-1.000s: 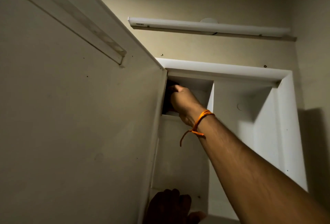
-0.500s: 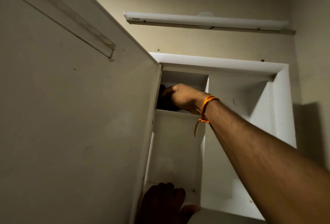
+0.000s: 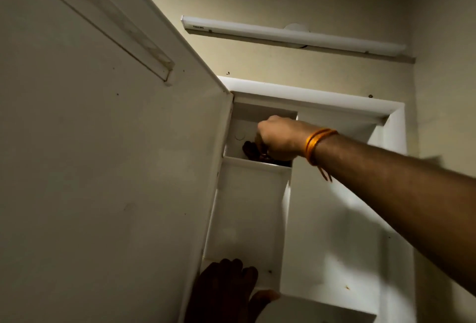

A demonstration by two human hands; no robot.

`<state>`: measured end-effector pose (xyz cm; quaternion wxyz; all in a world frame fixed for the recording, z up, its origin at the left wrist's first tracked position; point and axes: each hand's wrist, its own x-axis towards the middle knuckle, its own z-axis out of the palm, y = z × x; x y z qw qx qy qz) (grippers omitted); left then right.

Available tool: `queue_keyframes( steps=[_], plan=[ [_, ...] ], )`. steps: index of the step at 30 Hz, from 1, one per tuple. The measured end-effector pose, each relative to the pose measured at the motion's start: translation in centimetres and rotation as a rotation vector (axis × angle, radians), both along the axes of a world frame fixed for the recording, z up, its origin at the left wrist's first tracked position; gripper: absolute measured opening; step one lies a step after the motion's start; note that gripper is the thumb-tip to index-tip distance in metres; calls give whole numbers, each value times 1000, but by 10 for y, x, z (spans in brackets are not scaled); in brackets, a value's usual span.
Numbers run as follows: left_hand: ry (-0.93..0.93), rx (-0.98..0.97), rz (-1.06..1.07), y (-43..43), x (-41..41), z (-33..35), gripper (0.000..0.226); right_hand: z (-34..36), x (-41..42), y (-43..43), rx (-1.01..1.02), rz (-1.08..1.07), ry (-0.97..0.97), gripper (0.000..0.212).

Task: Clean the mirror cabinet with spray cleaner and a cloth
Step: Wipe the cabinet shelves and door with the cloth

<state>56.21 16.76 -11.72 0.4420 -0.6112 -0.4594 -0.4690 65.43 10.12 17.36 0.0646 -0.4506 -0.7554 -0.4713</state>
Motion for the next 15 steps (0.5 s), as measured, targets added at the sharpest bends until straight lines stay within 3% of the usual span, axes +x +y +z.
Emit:
queue_keyframes(
  steps=[2, 3, 5, 15],
  plan=[
    [21, 2, 19, 3, 1, -2, 69, -6, 8, 1, 231, 124, -103, 19],
    [34, 38, 50, 2, 1, -2, 70, -10, 11, 5, 376, 120, -262, 20],
    [42, 52, 46, 1, 1, -4, 68, -6, 8, 12, 485, 97, -408, 20],
    [52, 59, 15, 2, -3, -7, 58, -8, 1, 13, 419, -134, -347, 33]
  ],
)
